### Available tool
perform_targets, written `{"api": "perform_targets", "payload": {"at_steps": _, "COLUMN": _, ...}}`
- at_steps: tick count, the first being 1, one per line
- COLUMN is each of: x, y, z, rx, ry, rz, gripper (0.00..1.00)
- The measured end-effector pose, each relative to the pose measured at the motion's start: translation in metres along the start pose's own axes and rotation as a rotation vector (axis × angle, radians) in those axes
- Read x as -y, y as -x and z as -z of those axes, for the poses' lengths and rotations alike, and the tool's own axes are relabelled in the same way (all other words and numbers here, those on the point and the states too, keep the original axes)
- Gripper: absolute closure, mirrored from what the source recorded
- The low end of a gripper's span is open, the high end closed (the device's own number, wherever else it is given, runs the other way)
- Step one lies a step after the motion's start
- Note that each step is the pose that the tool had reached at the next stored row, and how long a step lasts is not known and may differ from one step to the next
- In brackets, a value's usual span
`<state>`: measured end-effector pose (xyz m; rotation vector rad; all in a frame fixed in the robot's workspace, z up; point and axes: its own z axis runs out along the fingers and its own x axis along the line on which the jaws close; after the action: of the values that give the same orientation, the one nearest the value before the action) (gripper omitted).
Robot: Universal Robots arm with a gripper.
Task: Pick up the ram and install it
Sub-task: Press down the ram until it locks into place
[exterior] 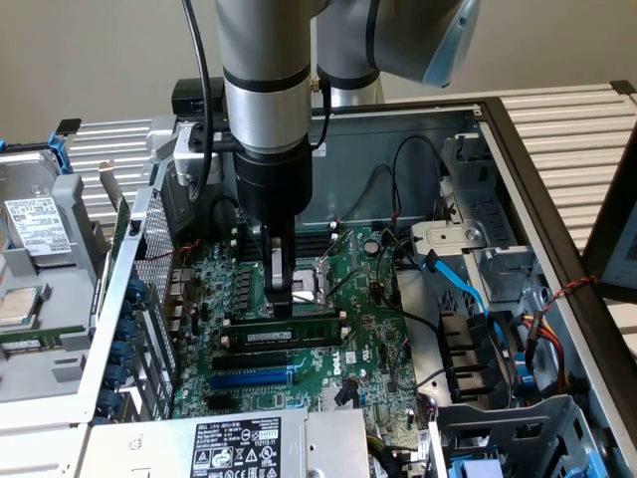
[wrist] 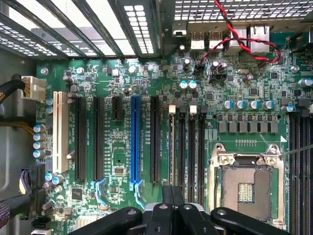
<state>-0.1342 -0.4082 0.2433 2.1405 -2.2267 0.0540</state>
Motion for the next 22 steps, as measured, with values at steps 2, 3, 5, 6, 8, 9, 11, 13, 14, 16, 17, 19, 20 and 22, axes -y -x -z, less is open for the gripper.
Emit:
{"api": "perform_targets", "payload": {"at_steps": 2, "x": 0.0001, "y": 0.000, "z": -0.0007, "rx": 0.0001, "ry": -0.0013, "rz": 0.004, "gripper": 0.89}}
{"api": "perform_targets", "payload": {"at_steps": 3, "x": 0.0001, "y": 0.000, "z": -0.0011, "rx": 0.0002, "ry": -0.0023, "rz": 0.006, "gripper": 0.89}}
{"api": "perform_targets", "payload": {"at_steps": 5, "x": 0.0000, "y": 0.000, "z": -0.0022, "rx": 0.0002, "ry": -0.0069, "rz": 0.010, "gripper": 0.89}}
{"api": "perform_targets", "payload": {"at_steps": 6, "x": 0.0001, "y": 0.000, "z": -0.0029, "rx": 0.0003, "ry": -0.0091, "rz": 0.012, "gripper": 0.89}}
{"api": "perform_targets", "payload": {"at_steps": 8, "x": 0.0001, "y": 0.000, "z": -0.0042, "rx": 0.0004, "ry": -0.0124, "rz": 0.016, "gripper": 0.89}}
{"api": "perform_targets", "payload": {"at_steps": 9, "x": 0.0001, "y": 0.000, "z": -0.0050, "rx": 0.0004, "ry": -0.0132, "rz": 0.019, "gripper": 0.89}}
{"api": "perform_targets", "payload": {"at_steps": 11, "x": 0.0001, "y": 0.000, "z": -0.0066, "rx": 0.0004, "ry": -0.0142, "rz": 0.022, "gripper": 0.89}}
{"api": "perform_targets", "payload": {"at_steps": 13, "x": 0.0001, "y": 0.000, "z": -0.0079, "rx": 0.0008, "ry": -0.0150, "rz": 0.025, "gripper": 0.89}}
{"api": "perform_targets", "payload": {"at_steps": 14, "x": 0.0000, "y": 0.000, "z": -0.0082, "rx": 0.0015, "ry": -0.0149, "rz": 0.025, "gripper": 0.89}}
{"api": "perform_targets", "payload": {"at_steps": 16, "x": 0.0001, "y": 0.000, "z": -0.0090, "rx": 0.0043, "ry": -0.0149, "rz": 0.026, "gripper": 0.89}}
{"api": "perform_targets", "payload": {"at_steps": 17, "x": 0.0001, "y": 0.001, "z": -0.0093, "rx": 0.0061, "ry": -0.0149, "rz": 0.027, "gripper": 0.89}}
{"api": "perform_targets", "payload": {"at_steps": 19, "x": 0.0001, "y": 0.001, "z": -0.0100, "rx": 0.0097, "ry": -0.0149, "rz": 0.028, "gripper": 0.89}}
{"api": "perform_targets", "payload": {"at_steps": 20, "x": 0.0001, "y": 0.001, "z": -0.0103, "rx": 0.0113, "ry": -0.0150, "rz": 0.028, "gripper": 0.89}}
{"api": "perform_targets", "payload": {"at_steps": 22, "x": 0.0001, "y": 0.001, "z": -0.0114, "rx": 0.0129, "ry": -0.0150, "rz": 0.028, "gripper": 0.89}}
